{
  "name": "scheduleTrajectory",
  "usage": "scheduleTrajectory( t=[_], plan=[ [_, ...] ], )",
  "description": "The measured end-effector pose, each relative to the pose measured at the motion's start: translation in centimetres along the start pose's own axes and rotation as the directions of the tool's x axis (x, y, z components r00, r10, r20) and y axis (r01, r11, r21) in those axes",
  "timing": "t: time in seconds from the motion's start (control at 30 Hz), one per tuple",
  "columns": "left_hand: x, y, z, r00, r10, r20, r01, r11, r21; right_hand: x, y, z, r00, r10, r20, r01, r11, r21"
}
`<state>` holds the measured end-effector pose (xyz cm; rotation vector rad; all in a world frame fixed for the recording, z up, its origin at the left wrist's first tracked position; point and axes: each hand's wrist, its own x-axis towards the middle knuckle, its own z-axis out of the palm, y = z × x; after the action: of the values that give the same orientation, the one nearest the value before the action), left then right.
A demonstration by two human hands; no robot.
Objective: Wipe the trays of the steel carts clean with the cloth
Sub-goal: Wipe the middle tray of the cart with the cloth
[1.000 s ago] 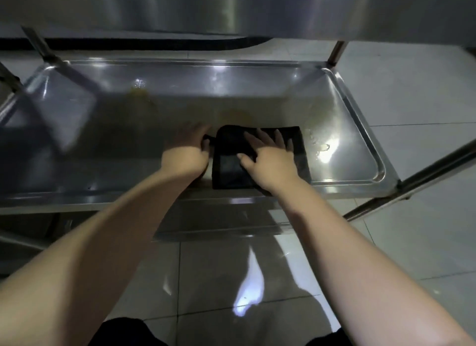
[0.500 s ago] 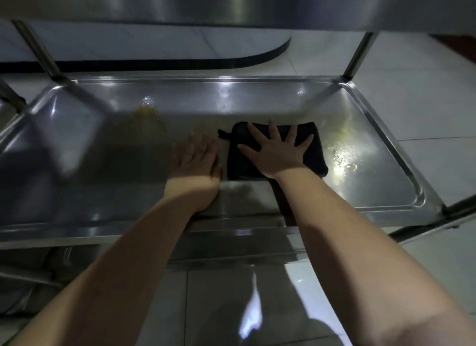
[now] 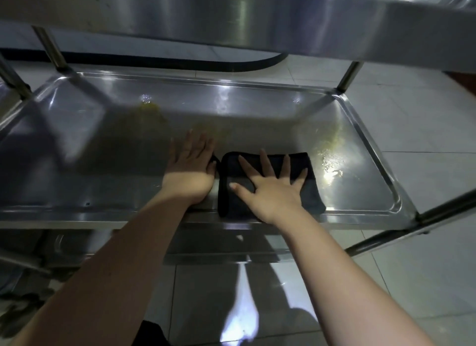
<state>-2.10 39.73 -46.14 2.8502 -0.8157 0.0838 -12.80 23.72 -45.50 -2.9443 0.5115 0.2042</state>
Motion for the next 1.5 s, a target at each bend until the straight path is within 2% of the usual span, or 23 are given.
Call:
scheduleTrajectory(
  t=[0.17, 0.3, 0.47, 0.6, 0.8, 0.87, 0.97, 1.23, 1.37, 1.5],
  plan=[
    [-0.2, 0.4, -0.2, 0.999, -0.008, 0.035, 0.008, 1.0, -0.005, -0.3, 2.8, -0.3, 1.0, 0.015, -0.016, -0.015, 1.0, 0.001],
    [-0.1, 0.3, -0.1, 0.997, -0.027, 0.069, 0.026, 1.0, 0.018, -1.0, 9.7, -1.0, 0.99, 0.136, -0.043, -0.136, 0.991, 0.007],
    [-0.3, 0.6, 0.1, 0.996, -0.016, 0.09, 0.015, 1.0, 0.014, -2.1, 16.5, -2.2, 0.951, 0.308, 0.0, -0.307, 0.95, 0.047],
    [-0.3, 0.7, 0.2, 0.997, -0.013, 0.081, 0.01, 1.0, 0.028, -2.0, 15.0, -2.5, 0.942, 0.337, -0.001, -0.336, 0.94, 0.054],
    [-0.1, 0.3, 0.5, 0.996, -0.02, 0.081, 0.022, 1.0, -0.022, -0.1, 2.8, -0.6, 1.0, -0.012, -0.028, 0.012, 1.0, 0.004],
    [-0.1, 0.2, 0.6, 0.997, -0.02, 0.08, 0.022, 0.999, -0.03, 0.5, 0.9, -0.3, 0.998, -0.059, -0.013, 0.059, 0.998, -0.002],
    [-0.2, 0.1, 0.6, 0.997, -0.017, 0.073, 0.018, 1.0, -0.016, 1.2, 2.8, -0.5, 1.0, -0.012, -0.006, 0.012, 1.0, 0.005],
    [-0.5, 0.5, 0.7, 0.998, -0.006, 0.06, 0.005, 1.0, 0.003, -0.1, 16.6, -2.5, 0.941, 0.338, 0.011, -0.339, 0.941, 0.027],
    [-0.7, 1.0, 0.6, 0.999, -0.009, 0.049, 0.008, 1.0, 0.014, -0.2, 17.2, -2.6, 0.933, 0.358, 0.03, -0.359, 0.933, 0.035],
    [-0.4, 1.3, 0.5, 0.997, -0.013, 0.071, 0.012, 1.0, 0.022, 1.2, 13.1, -2.4, 0.957, 0.29, 0.006, -0.29, 0.957, 0.021]
  ],
)
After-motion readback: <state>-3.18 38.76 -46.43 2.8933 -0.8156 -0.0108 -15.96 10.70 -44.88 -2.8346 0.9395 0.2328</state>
